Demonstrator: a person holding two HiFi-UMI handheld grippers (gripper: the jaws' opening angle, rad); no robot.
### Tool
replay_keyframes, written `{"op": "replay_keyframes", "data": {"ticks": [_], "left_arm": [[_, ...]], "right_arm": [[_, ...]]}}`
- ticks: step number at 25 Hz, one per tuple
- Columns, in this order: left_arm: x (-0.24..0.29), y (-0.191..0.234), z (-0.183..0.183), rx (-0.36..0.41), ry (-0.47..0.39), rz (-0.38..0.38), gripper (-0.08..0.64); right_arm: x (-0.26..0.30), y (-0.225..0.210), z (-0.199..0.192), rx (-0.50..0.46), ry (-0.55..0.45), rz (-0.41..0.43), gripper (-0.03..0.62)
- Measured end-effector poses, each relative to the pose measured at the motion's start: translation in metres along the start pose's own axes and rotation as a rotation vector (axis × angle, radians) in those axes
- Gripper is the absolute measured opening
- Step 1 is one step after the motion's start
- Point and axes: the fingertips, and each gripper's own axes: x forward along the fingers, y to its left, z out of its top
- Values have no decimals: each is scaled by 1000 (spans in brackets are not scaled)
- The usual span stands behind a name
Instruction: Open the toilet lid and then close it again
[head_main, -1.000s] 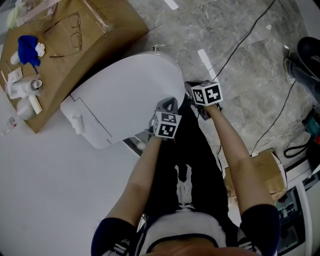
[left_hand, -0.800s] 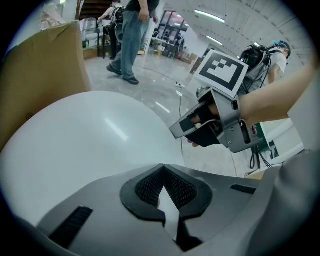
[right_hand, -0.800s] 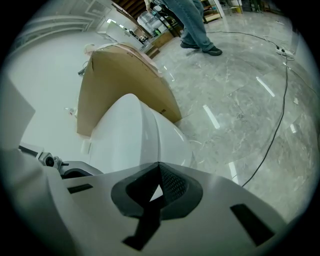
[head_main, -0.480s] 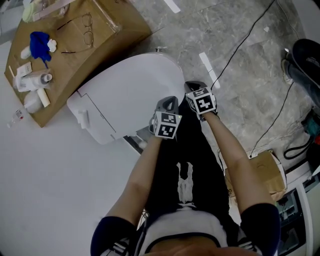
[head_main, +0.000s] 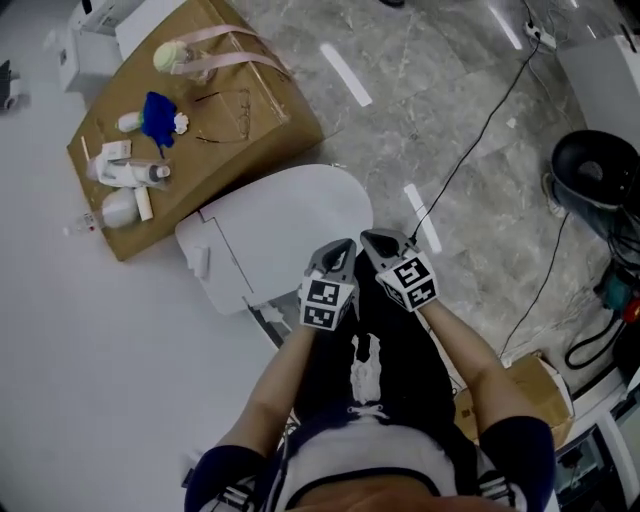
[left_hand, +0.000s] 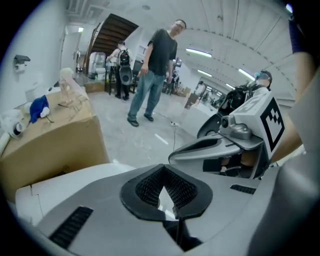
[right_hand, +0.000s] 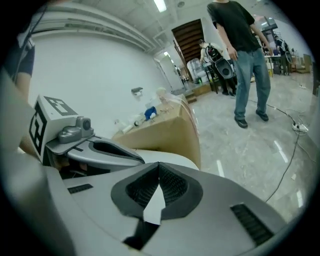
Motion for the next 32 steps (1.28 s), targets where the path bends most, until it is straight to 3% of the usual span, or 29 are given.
{"op": "replay_keyframes", "data": {"ticks": [10, 18, 32], "left_arm": [[-91, -10, 76, -22, -222, 50, 6], [-139, -23, 97, 51, -299, 69, 6], [-164, -45, 117, 67, -369, 45, 6]], "right_arm": [[-69, 70, 84, -99, -176, 34, 8], [-95, 95, 109, -189, -230, 41, 8], [-127, 123, 124, -238, -298, 100, 8]]}}
